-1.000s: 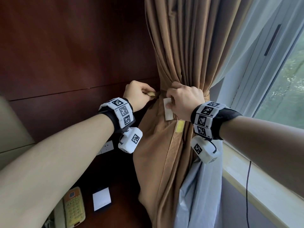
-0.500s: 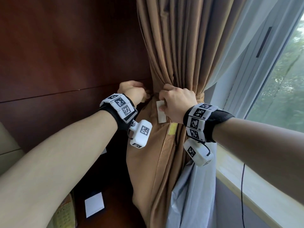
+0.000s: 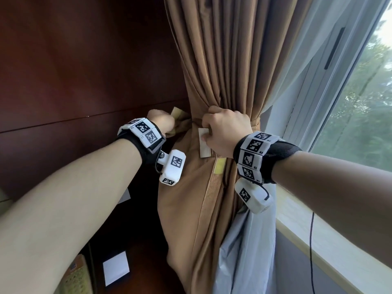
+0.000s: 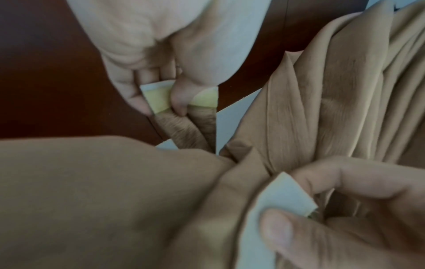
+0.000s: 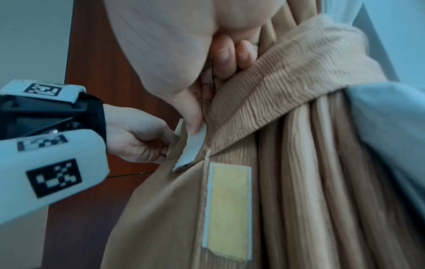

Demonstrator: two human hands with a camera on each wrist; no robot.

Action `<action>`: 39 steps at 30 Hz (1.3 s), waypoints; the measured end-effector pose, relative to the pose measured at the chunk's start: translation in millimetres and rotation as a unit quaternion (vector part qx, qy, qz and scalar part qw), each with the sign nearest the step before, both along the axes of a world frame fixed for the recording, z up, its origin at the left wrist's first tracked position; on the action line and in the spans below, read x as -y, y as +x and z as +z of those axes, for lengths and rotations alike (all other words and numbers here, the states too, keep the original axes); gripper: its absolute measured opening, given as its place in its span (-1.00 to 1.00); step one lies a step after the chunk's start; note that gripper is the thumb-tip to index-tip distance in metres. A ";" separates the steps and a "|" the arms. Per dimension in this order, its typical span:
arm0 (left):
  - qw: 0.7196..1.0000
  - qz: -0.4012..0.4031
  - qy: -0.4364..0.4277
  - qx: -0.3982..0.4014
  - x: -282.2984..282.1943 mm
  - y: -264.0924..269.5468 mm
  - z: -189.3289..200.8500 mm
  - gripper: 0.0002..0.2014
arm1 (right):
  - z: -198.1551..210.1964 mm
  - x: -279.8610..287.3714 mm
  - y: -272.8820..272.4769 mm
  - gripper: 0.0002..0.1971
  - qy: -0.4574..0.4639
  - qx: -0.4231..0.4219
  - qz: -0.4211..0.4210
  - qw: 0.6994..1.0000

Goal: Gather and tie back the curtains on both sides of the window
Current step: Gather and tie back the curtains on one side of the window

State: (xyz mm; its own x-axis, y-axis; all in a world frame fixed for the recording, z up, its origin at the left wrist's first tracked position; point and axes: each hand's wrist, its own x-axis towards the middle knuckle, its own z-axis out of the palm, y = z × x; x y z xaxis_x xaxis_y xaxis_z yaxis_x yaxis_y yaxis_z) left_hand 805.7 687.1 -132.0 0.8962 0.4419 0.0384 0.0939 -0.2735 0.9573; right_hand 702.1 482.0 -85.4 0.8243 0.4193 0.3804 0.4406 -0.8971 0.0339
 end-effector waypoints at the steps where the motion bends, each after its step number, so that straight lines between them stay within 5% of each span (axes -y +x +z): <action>1: 1.000 0.026 -0.005 0.011 -0.5 -2.8 1.6 -0.84 | 0.3 -0.5 1.9 -0.79 0.003 0.002 -0.004 1.000; 7: 0.991 0.012 0.034 0.126 -0.3 -28.0 5.4 -0.73 | 1.4 -8.2 16.6 -0.84 0.019 -0.002 -0.046 0.999; 11: 0.985 -0.096 0.081 0.119 9.3 -49.4 8.3 -0.83 | 4.2 -24.0 19.1 -0.80 0.055 -0.030 -0.063 0.996; 16: 0.981 -0.131 0.088 0.108 7.1 -72.0 12.2 -0.60 | 7.7 -37.9 13.6 -0.80 0.090 -0.055 -0.047 0.993; 23: 0.964 -0.102 0.219 0.108 3.1 -79.5 9.7 -0.95 | 3.4 -48.2 1.6 -0.92 0.100 -0.050 0.024 0.993; 26: 0.963 -0.121 0.223 0.089 -1.6 -81.1 8.3 -0.87 | 3.4 -47.7 1.7 -0.83 0.073 -0.046 0.043 0.995; 29: 0.964 -0.138 0.212 0.077 -2.5 -82.7 6.7 -0.72 | 5.3 -46.7 7.2 -0.72 0.030 -0.044 0.010 0.999; 32: 0.965 -0.137 0.201 0.093 0.9 -82.7 3.7 -0.88 | 5.2 -45.4 9.7 -0.68 0.012 -0.027 -0.025 0.999; 39: 0.969 -0.074 0.180 0.153 -1.1 -92.8 16.2 -0.90 | 4.6 -49.0 9.4 -0.69 0.016 -0.020 -0.088 0.996</action>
State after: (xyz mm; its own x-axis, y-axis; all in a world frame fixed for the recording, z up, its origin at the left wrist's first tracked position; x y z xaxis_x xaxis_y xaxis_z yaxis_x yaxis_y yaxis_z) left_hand 712.9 688.2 -115.8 0.8708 0.2175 0.4409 -0.2461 -0.5836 0.7739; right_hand 711.5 531.0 -80.8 0.8985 0.2557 0.3568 0.2774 -0.9607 -0.0100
